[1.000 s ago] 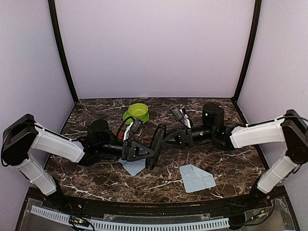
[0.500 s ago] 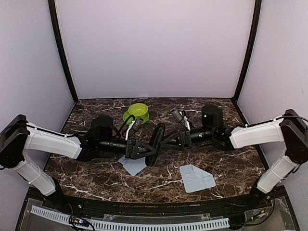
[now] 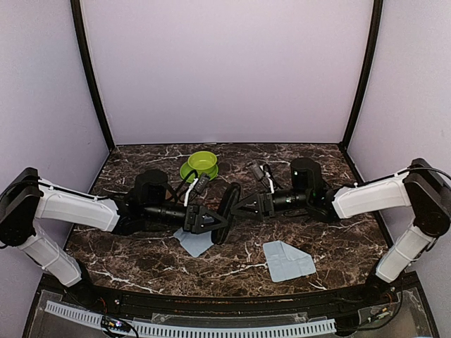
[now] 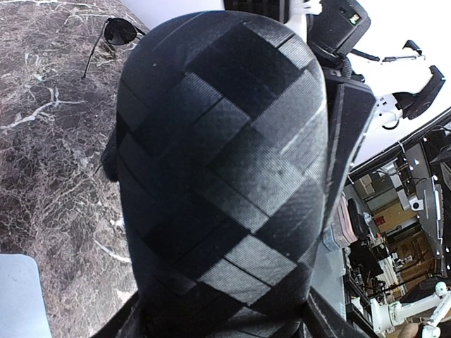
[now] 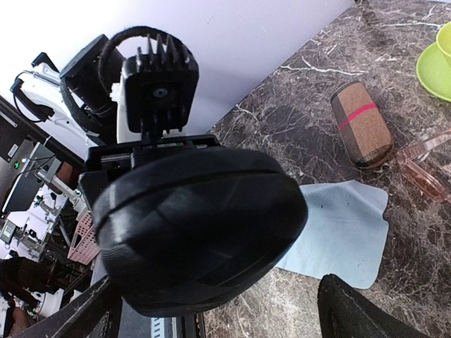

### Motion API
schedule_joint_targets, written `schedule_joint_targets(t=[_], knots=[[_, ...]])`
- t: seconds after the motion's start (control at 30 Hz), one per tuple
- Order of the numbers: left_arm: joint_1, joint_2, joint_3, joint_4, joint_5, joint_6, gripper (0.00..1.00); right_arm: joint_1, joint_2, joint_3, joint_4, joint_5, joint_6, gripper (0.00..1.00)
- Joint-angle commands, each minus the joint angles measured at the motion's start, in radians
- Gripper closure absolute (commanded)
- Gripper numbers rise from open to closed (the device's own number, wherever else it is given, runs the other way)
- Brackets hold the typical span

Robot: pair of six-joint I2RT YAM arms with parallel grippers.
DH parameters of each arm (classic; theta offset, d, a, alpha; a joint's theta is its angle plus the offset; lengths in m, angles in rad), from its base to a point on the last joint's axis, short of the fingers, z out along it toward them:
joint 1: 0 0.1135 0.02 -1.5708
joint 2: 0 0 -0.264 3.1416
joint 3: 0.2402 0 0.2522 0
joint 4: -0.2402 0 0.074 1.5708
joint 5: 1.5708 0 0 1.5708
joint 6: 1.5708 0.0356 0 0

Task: Organize the sunglasses
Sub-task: Close the sunglasses case.

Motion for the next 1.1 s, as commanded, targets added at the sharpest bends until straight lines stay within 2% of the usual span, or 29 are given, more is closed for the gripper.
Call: schedule_joint_targets(t=[0.0,0.1,0.47,0.73,1.07], knots=[[-0.003,-0.012,0.025,0.046,0.037,-0.002,1.0,0.014,0.042,0.022,0.041,0.015,0.012,0.03],[-0.005,-0.007,0.031,0.041,0.044,0.0,1.0,0.016,0.048,0.021,0.057,-0.001,0.03,0.08],[-0.01,0.011,0.043,0.056,0.068,-0.001,1.0,0.021,0.056,0.008,0.098,-0.001,0.062,0.13],[-0.01,0.005,0.003,0.18,0.135,-0.044,1.0,-0.001,0.075,-0.004,0.065,0.041,0.058,0.2],[-0.01,-0.005,-0.025,0.247,0.137,-0.063,1.0,-0.028,0.074,-0.03,0.012,0.111,0.032,0.28]])
